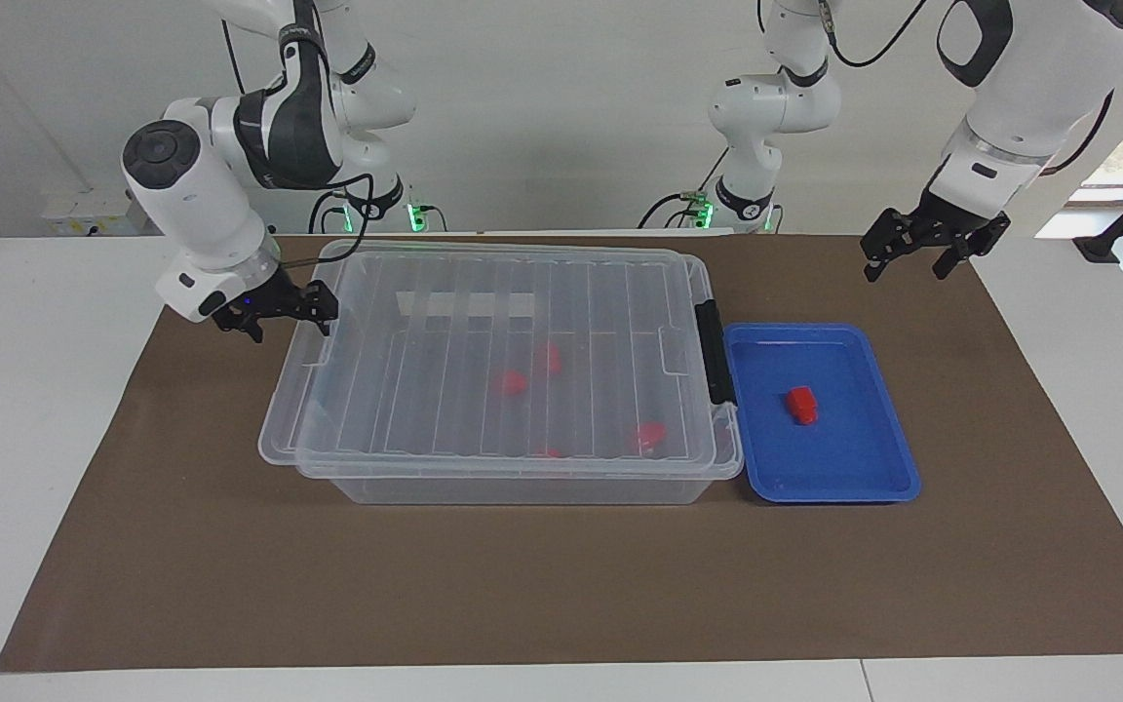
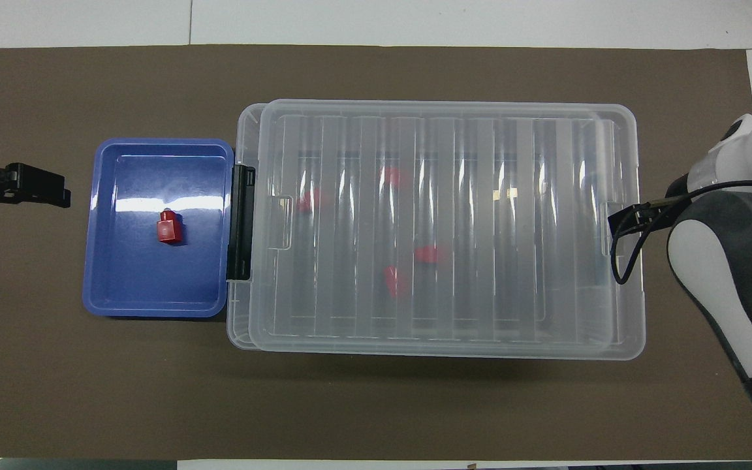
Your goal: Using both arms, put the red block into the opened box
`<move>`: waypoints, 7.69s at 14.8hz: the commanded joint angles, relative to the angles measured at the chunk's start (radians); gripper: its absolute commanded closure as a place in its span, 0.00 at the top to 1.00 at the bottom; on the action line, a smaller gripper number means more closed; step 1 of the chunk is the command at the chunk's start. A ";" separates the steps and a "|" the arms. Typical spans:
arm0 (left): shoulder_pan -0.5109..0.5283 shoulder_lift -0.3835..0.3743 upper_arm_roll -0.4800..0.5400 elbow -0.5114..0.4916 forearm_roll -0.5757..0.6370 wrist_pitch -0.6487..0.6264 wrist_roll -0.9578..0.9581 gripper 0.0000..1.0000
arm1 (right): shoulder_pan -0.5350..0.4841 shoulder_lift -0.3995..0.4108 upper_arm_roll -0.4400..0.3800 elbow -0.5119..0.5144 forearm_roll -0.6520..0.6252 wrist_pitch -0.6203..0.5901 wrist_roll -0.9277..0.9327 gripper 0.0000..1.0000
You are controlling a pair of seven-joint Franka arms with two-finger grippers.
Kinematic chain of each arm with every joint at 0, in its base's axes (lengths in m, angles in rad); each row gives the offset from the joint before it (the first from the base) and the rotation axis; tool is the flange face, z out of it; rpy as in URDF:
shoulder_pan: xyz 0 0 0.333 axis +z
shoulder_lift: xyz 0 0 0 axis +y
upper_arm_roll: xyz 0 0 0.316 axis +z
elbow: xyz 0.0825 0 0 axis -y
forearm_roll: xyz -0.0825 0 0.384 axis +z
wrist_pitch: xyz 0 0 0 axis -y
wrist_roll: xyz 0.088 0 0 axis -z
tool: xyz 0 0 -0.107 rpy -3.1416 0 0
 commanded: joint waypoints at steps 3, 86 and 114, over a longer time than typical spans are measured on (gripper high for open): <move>0.014 -0.031 -0.003 -0.037 -0.012 0.024 0.020 1.00 | -0.012 -0.050 0.005 -0.082 0.014 0.056 -0.023 1.00; -0.462 0.150 -0.134 -0.522 -0.012 0.778 -0.667 1.00 | -0.095 0.021 0.009 0.280 0.011 -0.227 -0.008 1.00; 0.024 0.012 -0.117 0.003 -0.011 0.004 -0.055 1.00 | -0.445 0.078 0.003 0.206 -0.038 0.004 -0.517 0.00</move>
